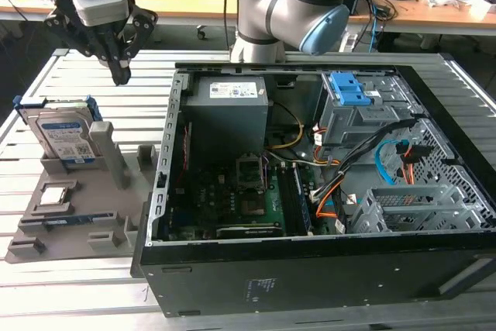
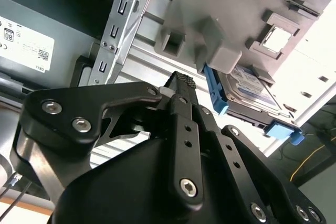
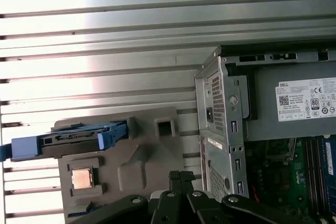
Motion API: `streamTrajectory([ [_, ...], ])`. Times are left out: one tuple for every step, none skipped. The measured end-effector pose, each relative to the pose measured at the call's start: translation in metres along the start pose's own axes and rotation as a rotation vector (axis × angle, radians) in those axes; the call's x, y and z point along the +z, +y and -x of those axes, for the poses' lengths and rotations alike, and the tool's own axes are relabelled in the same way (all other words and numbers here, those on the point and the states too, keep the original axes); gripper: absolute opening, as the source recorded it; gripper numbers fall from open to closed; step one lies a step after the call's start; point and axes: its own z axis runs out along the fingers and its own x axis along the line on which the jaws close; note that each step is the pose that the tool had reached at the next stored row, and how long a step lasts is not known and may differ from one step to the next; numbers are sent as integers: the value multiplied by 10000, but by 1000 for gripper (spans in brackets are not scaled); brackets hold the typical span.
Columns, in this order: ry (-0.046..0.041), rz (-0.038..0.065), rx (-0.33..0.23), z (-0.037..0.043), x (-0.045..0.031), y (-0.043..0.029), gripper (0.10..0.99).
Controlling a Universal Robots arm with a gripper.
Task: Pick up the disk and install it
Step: 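Reach for the disk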
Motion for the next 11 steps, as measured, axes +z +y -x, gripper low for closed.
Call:
streamTrajectory([
  [1, 0, 1, -13, -1, -1, 106],
  [0, 0, 1, -25, -1, -2, 106],
  [1, -1, 0, -46, -2, -3, 106],
  [1, -1, 1, -69, -2, -5, 106],
  [0, -1, 0, -79, -2, -6, 106],
  [1, 0, 1, -92, -3, -7, 106],
  [0, 0, 1, -116, -3, -8, 106],
  [0, 0, 1, -136, -4, -10, 106],
  [0, -1, 1, -148, -4, -11, 106],
  [1, -1, 1, -159, -5, -12, 106],
  [0, 0, 1, -173, -5, -13, 106],
])
